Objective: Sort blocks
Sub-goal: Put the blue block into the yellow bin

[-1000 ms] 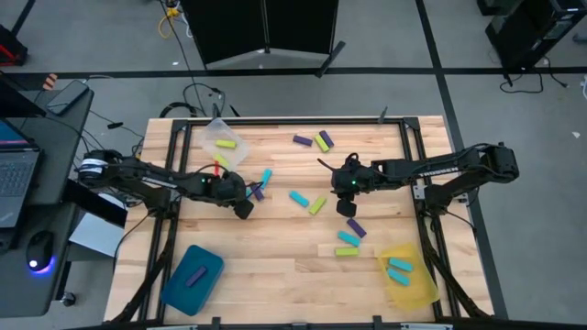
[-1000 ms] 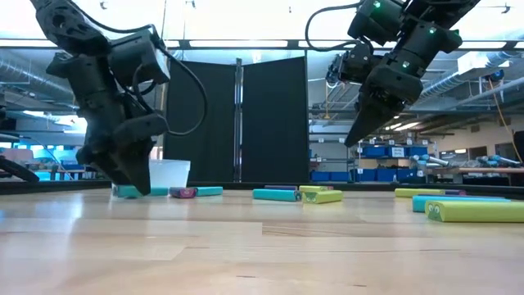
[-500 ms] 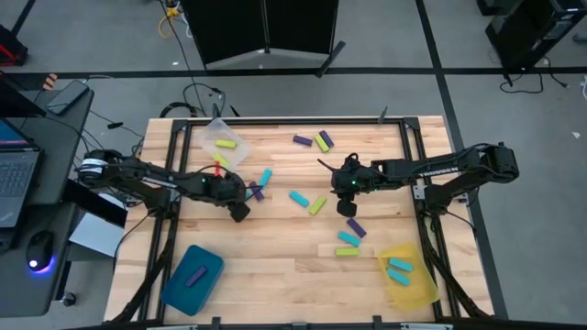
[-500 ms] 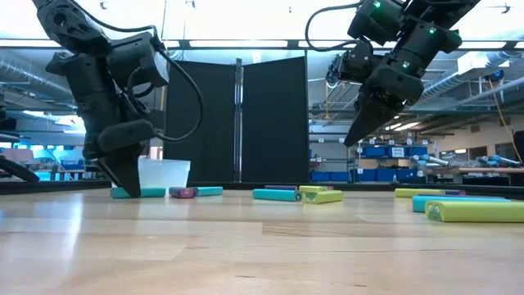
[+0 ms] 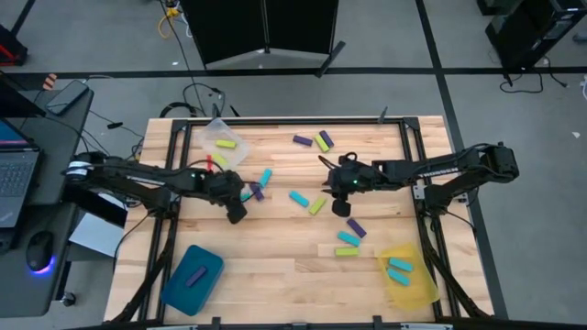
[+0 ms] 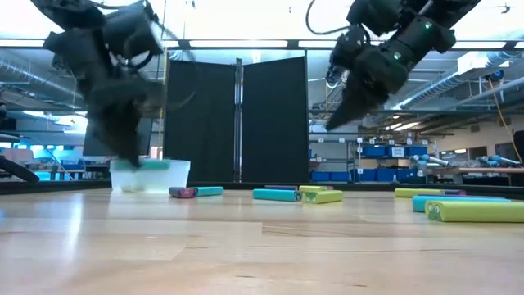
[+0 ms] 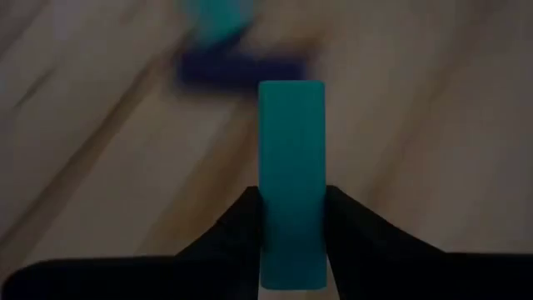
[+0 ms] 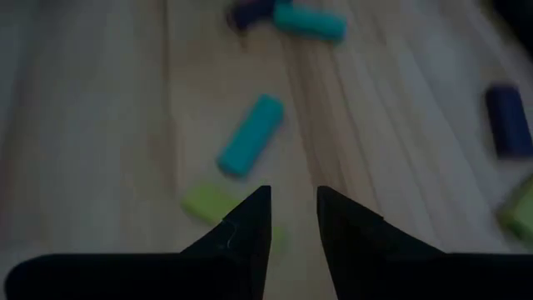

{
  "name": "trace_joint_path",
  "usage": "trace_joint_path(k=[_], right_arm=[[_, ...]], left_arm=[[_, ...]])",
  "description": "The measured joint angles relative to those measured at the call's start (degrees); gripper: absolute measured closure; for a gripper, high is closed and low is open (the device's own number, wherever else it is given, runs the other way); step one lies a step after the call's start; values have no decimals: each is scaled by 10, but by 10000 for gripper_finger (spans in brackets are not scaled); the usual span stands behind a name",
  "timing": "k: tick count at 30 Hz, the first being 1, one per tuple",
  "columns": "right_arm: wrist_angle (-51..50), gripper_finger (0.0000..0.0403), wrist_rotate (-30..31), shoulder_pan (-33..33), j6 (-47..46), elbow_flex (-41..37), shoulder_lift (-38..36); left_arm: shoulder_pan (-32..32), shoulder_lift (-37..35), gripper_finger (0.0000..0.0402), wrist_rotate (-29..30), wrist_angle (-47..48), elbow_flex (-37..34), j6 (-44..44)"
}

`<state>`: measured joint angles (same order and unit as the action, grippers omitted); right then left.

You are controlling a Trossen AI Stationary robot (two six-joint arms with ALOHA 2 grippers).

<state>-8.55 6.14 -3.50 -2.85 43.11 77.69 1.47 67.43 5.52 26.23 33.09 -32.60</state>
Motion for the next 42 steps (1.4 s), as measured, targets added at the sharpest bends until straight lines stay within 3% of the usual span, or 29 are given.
trace_joint_path(k=[10, 21, 25, 30, 36, 42], right_arm=[[165, 273, -2, 45, 89, 0, 0], [228, 249, -47, 50, 135, 0, 0], [238, 248, -85, 49, 130, 0, 0], [252, 249, -159, 43, 105, 0, 0], [264, 252, -201, 42, 104, 0, 1], [262, 296, -216, 42, 94, 0, 1]], left_arm=[[47, 28, 297, -236, -302, 1, 28], [83, 192, 297, -438, -712, 5, -149], [84, 247, 297, -473, -761, 35, -170], [84, 296, 297, -518, -760, 98, -158], [84, 335, 297, -547, -761, 149, -157], [89, 346, 297, -557, -762, 161, -155]])
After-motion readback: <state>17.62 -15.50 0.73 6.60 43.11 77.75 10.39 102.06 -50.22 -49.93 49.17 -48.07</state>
